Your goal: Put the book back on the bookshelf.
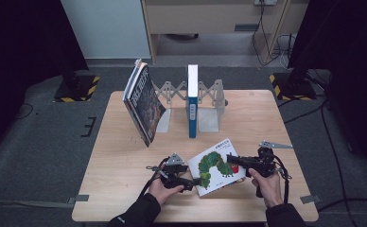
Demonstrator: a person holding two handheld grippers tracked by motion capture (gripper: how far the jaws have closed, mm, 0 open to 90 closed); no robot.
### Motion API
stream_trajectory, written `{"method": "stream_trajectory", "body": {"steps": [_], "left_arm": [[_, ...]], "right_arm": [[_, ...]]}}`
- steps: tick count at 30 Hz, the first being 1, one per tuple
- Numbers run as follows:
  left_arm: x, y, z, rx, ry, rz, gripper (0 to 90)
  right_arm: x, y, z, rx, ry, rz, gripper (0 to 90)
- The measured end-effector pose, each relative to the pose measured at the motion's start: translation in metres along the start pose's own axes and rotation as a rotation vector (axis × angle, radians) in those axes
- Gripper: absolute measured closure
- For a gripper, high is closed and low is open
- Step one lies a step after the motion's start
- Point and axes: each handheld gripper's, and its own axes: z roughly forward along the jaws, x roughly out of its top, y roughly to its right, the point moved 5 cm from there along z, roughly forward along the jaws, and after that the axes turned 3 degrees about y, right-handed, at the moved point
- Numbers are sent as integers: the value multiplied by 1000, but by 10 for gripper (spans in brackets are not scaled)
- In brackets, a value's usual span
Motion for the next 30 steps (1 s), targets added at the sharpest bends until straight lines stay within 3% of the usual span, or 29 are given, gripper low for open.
{"method": "stream_trajectory", "body": {"steps": [6, 13, 18, 21, 23, 27, 30], "left_arm": [[1, 1, 6, -40, 12, -8, 111], [0, 4, 15, -69, 10, -29, 50], [0, 4, 16, -69, 15, -27, 68], [0, 3, 15, -64, 16, -32, 92], [0, 2, 15, -61, 19, -32, 106], [0, 1, 14, -53, 28, -38, 144], [0, 0, 14, -54, 31, -42, 159]], "right_arm": [[2, -2, -1, 15, 14, -21, 878], [0, 4, -2, -10, -9, -13, 873], [-4, 13, -3, -65, -44, -16, 839], [-10, 20, -1, -131, -104, -39, 773], [-13, 24, 0, -150, -118, -37, 743], [-18, 28, 4, -217, -162, -96, 659], [-21, 30, 6, -240, -175, -113, 611]]}}
